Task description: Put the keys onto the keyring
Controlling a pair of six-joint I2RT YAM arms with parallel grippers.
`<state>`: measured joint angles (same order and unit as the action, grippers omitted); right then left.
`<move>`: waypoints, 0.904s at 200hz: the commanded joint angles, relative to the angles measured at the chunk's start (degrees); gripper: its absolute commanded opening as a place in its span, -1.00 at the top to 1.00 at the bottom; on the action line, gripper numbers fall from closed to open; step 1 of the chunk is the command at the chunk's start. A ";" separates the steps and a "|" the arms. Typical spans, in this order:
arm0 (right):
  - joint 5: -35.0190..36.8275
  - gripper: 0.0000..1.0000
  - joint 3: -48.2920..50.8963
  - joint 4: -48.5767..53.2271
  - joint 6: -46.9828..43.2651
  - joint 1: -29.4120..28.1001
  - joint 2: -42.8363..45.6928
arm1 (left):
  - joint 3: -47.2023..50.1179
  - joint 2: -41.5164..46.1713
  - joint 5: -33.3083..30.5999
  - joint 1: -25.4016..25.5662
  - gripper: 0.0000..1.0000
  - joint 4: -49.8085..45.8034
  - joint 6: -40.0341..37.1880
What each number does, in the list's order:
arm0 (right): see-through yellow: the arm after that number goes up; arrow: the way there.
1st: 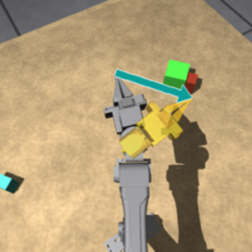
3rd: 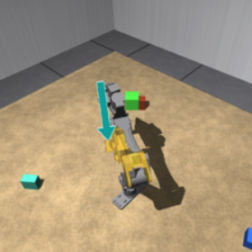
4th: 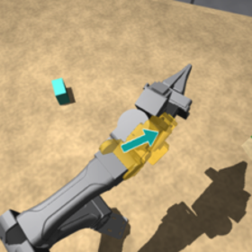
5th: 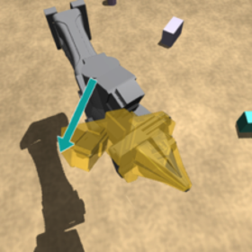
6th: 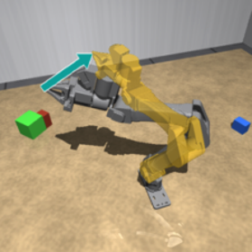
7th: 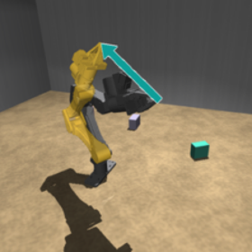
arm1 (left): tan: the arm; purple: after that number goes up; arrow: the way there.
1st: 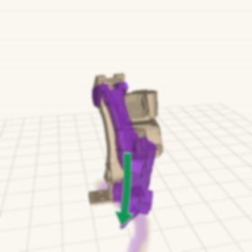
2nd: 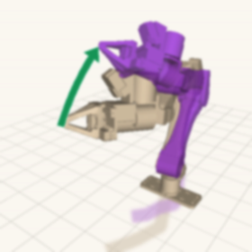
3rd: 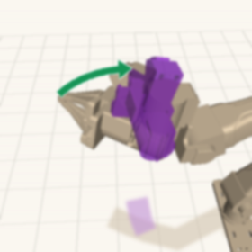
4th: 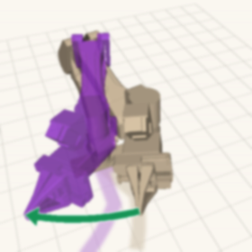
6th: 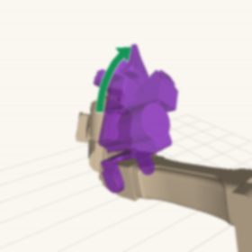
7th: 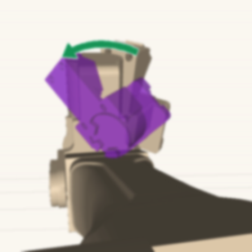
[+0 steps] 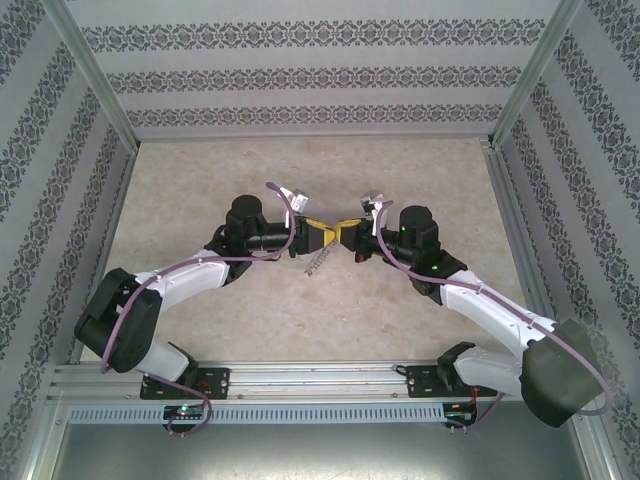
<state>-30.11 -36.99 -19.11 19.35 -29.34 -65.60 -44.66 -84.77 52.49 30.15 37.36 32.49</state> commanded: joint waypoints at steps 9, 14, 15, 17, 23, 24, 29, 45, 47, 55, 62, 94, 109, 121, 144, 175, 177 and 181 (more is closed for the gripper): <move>-0.41 1.00 -0.45 -2.76 0.16 0.51 1.35 | -0.71 0.35 0.19 0.87 0.30 4.79 0.22; -0.28 1.00 -0.37 -2.70 0.08 0.47 1.41 | -0.40 0.71 -0.37 0.88 0.22 4.99 0.16; -0.29 1.00 -0.36 -2.69 0.08 0.49 1.43 | -0.32 0.77 -0.46 0.88 0.20 4.99 0.14; -0.30 1.00 -0.36 -2.66 0.07 0.55 1.44 | -0.24 0.89 -0.70 0.87 0.17 4.98 0.06; -0.17 1.00 -0.36 -2.68 0.07 0.60 1.37 | 0.05 1.39 -1.66 0.87 0.09 4.75 -0.36; -0.15 1.00 -0.32 -2.68 0.07 0.60 1.40 | 0.12 1.51 -1.81 0.87 0.07 4.70 -0.43; -0.18 1.00 -0.27 -2.63 0.07 0.69 1.51 | 0.38 2.16 -2.65 0.87 0.03 4.38 -0.91; -0.13 1.00 -0.18 -2.56 0.09 0.88 1.74 | 1.19 4.16 -5.79 0.90 -0.06 3.15 -2.89; -0.19 1.00 -0.18 -2.59 0.14 0.93 1.72 | 1.30 4.44 -6.10 0.88 -0.06 3.00 -3.23; -0.15 1.00 -0.11 -2.48 0.16 1.09 1.96 | 1.67 5.46 -7.40 0.80 -0.08 2.27 -4.29; -0.29 1.00 -0.08 -2.45 0.23 1.13 2.05 | 2.00 6.27 -8.67 0.79 -0.10 1.69 -5.17; -0.85 1.00 -0.10 -2.42 0.46 1.22 2.56 | 1.80 7.51 -10.63 0.70 -0.12 -1.68 -8.00; -1.12 1.00 -0.18 -2.66 0.59 1.30 2.65 | 1.37 6.96 -10.00 0.70 -0.12 -2.05 -8.19; -1.42 1.00 -0.36 -2.66 0.77 1.29 2.70 | 1.27 6.27 -9.28 0.74 -0.11 -1.39 -7.93; -1.94 1.00 -0.54 -2.82 1.12 1.30 2.96 | 0.70 5.04 -7.33 0.72 -0.05 -0.75 -7.31; -2.56 1.00 -0.62 -3.01 1.55 1.30 3.79 | 0.19 4.05 -5.18 0.70 0.00 -0.33 -6.74; -2.58 1.00 -0.62 -3.01 1.58 1.30 3.83 | 0.08 3.97 -5.02 0.70 0.00 -0.35 -6.74; -2.66 1.00 -0.62 -3.01 1.62 1.31 3.97 | 0.04 3.86 -4.68 0.70 0.00 -0.28 -6.66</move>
<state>-30.83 -36.97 -19.11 19.81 -28.60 -63.64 -42.89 -80.23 44.77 30.39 36.49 26.55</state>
